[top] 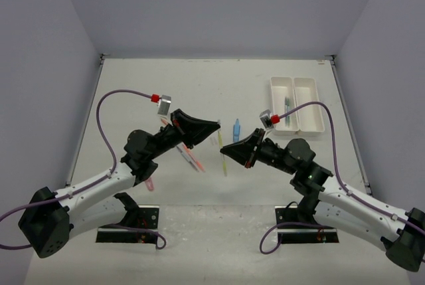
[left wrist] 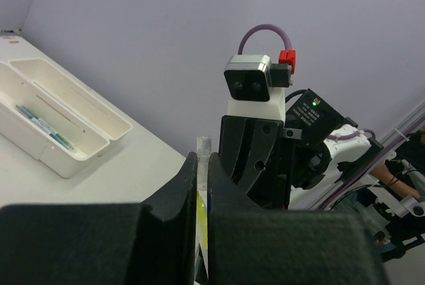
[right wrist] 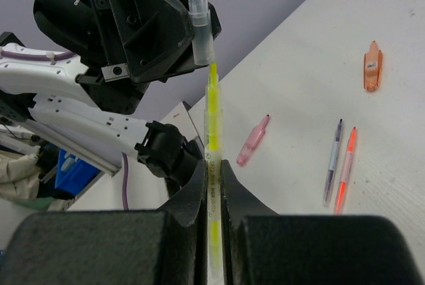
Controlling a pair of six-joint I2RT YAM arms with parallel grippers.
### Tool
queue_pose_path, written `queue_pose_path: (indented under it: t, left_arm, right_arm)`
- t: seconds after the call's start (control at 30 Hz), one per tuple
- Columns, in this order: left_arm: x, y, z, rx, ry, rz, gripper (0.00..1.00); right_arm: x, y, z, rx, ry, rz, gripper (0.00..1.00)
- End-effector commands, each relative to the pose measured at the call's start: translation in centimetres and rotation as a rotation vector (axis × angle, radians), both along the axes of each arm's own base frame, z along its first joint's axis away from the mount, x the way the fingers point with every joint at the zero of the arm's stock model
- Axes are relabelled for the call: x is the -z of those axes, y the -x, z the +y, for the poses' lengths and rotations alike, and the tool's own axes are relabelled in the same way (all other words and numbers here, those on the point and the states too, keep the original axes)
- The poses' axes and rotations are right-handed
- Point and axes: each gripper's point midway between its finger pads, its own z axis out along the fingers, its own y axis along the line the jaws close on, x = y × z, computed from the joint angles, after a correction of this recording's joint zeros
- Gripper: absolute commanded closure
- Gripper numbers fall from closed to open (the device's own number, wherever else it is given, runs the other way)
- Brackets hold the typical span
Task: Sort the stationery into containers
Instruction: Close the pen cap on the pen.
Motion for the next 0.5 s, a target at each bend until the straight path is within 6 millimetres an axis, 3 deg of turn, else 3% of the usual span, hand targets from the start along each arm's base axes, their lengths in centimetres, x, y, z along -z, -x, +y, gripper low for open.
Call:
queue_pose_path:
  t: [0.0, 0.47]
  left_arm:
    - [-0.62, 0.42, 0.04, 0.016, 0.035, -0.03, 1.0]
    - [-0.47, 0.57, 0.15, 0.02, 0.042, -0.025, 1.0]
  right_arm:
    - [-2.73, -0.37, -0.23, 0.03, -0.035, -0.065, 1.0]
    - [-3.51, -0.49, -0.69, 0.051, -0.043, -0.079, 1.0]
